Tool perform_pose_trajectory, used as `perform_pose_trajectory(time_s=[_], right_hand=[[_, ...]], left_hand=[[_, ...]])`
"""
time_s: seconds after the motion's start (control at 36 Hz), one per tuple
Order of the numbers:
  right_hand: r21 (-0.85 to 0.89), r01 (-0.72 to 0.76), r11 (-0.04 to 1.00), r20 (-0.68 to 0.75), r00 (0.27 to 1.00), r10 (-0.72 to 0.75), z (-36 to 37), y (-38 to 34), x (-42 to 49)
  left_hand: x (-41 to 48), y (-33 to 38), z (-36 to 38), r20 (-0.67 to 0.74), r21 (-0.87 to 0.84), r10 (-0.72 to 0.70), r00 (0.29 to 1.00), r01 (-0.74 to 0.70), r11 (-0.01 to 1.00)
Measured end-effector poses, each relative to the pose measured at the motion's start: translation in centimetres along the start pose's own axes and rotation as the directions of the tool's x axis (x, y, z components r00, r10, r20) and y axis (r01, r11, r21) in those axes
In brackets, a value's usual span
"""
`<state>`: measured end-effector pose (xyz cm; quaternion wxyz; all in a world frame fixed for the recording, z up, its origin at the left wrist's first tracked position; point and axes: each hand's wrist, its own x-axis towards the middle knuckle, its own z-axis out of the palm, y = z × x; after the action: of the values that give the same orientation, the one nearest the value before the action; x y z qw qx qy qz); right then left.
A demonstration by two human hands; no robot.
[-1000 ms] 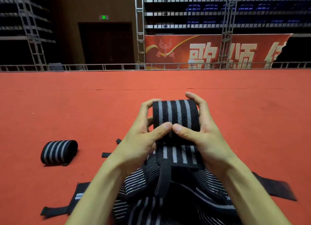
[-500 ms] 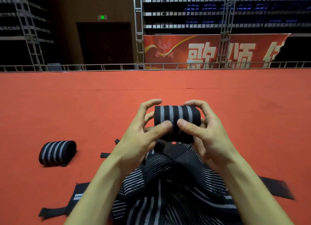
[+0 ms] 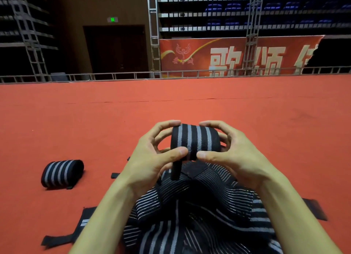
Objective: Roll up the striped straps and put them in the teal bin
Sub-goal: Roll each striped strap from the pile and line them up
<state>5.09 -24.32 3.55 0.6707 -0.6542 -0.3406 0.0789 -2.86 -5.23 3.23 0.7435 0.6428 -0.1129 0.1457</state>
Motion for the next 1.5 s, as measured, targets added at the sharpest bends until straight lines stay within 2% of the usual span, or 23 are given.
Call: perform_pose_trajectory(time_s=[0.08,0.22,0.39,0.53,0.64,0.78,1.06,1.22,1.5], right_hand=[[-0.074,0.006,0.997,0.002,1.000,-0.006,0.1,0.1,-0.2],[-0.276,0.023,0.961,-0.008,1.000,-0.027,1.3,0.4,-0.6],[-0.319,0.012,0.948,-0.014,1.000,-0.017,2.4,1.9,-1.3],[-0.417,0.004,0.909,0.010,1.000,-0.001,4.7,2.9,-0.8],[-0.403,0.010,0.915,0.058,0.998,0.014,9.0,3.0,0.0],[-0.388,0.042,0.921,0.137,0.991,0.013,16.5,4.7,1.5],[-0.401,0.057,0.915,0.198,0.980,0.026,29.6,10.6,4.8],[-0.407,0.033,0.913,0.218,0.974,0.063,32.8,11.4,6.9],[-0.414,0.011,0.910,0.223,0.971,0.090,33.7,13.4,7.8]], left_hand=[[0.0,0.1,-0.3,0.052,0.063,-0.066,0.996,0.063,0.996],[-0.2,-0.3,-1.1,0.054,0.196,-0.135,0.989,0.122,0.973],[-1.2,-0.4,-2.4,0.065,0.311,-0.139,0.988,0.112,0.944],[-3.0,-1.0,-4.7,0.004,0.298,-0.171,0.985,0.162,0.941],[-5.2,0.3,-8.7,-0.025,0.288,-0.187,0.982,0.186,0.939],[-9.3,1.4,-15.0,-0.128,0.245,-0.217,0.968,0.243,0.939],[-15.1,0.9,-26.4,-0.311,0.317,-0.190,0.931,0.290,0.903],[-15.4,0.0,-30.0,-0.319,0.364,-0.133,0.938,0.251,0.897],[-14.8,-1.5,-32.9,-0.296,0.510,-0.120,0.948,0.263,0.819]])
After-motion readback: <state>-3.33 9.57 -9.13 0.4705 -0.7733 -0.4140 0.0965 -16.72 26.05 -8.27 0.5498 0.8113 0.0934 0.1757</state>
